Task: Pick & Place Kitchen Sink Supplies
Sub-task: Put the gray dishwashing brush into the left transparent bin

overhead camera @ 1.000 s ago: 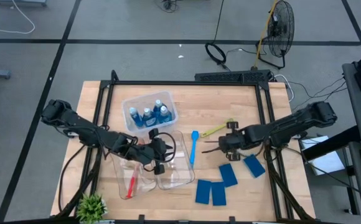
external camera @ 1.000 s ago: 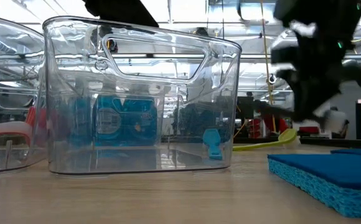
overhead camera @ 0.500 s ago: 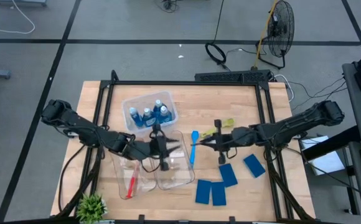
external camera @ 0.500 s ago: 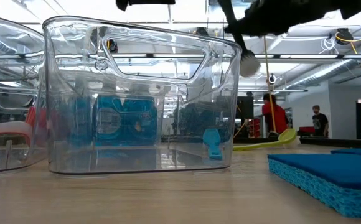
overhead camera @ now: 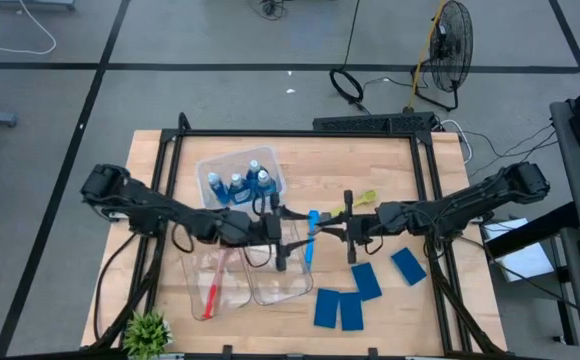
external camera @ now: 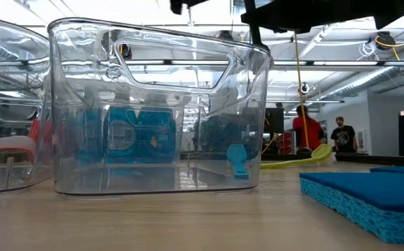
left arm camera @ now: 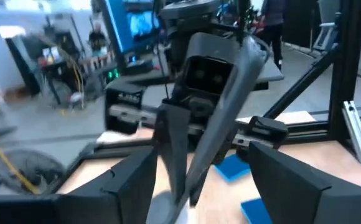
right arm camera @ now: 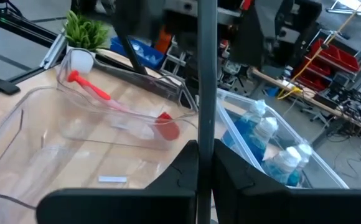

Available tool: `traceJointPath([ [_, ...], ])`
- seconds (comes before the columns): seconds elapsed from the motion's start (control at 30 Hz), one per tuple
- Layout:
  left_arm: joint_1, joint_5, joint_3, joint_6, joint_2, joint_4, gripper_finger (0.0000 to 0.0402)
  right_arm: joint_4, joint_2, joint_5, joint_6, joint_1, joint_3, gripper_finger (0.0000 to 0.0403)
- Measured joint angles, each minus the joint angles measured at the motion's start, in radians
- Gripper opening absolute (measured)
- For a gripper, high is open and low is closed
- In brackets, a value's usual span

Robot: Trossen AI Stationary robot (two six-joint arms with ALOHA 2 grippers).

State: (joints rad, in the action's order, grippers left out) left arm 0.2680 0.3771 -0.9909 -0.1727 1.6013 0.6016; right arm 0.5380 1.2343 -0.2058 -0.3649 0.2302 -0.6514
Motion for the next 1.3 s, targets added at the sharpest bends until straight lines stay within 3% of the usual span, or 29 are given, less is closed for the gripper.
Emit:
traceJointPath([
  [0.17, -0.021, -0.035, 0.000, -0.094, 0.064, 0.180, 0.0258, 0.002, 0.000, 0.001, 0.000, 0.000, 0.000, 0.0011],
  [0.4, -0.065, -0.139, 0.000, -0.050, 0.082, 0.216, 0.0218, 0.004, 0.000, -0.003, -0.007, 0.000, 0.000, 0.0012],
  [0.53, -0.078, -0.185, 0.000, -0.035, 0.083, 0.213, 0.0151, 0.000, -0.001, -0.002, -0.008, 0.000, 0.000, 0.0012],
  [0.67, -0.073, -0.205, 0.000, -0.059, 0.081, 0.215, 0.0037, -0.007, -0.001, 0.000, -0.004, 0.000, 0.000, 0.0015],
  [0.8, -0.049, -0.114, 0.000, -0.007, 0.031, 0.159, 0.0026, -0.001, -0.001, 0.000, 0.029, -0.001, -0.003, 0.0036],
  [0.9, -0.003, 0.020, 0.000, 0.016, -0.076, -0.004, 0.0023, -0.027, -0.001, -0.004, 0.052, -0.002, 0.000, 0.0071],
  [1.0, 0.057, 0.156, -0.003, 0.143, -0.194, -0.249, 0.0020, -0.034, -0.001, -0.003, 0.075, -0.002, 0.000, 0.0108],
  [1.13, 0.156, 0.282, -0.002, 0.437, -0.337, -0.611, 0.0020, -0.058, 0.000, -0.004, 0.086, -0.002, 0.000, 0.0147],
  [1.3, 0.289, 0.320, -0.002, 0.893, -0.463, -0.978, 0.0020, -0.056, -0.001, -0.006, 0.089, -0.002, 0.000, 0.0170],
])
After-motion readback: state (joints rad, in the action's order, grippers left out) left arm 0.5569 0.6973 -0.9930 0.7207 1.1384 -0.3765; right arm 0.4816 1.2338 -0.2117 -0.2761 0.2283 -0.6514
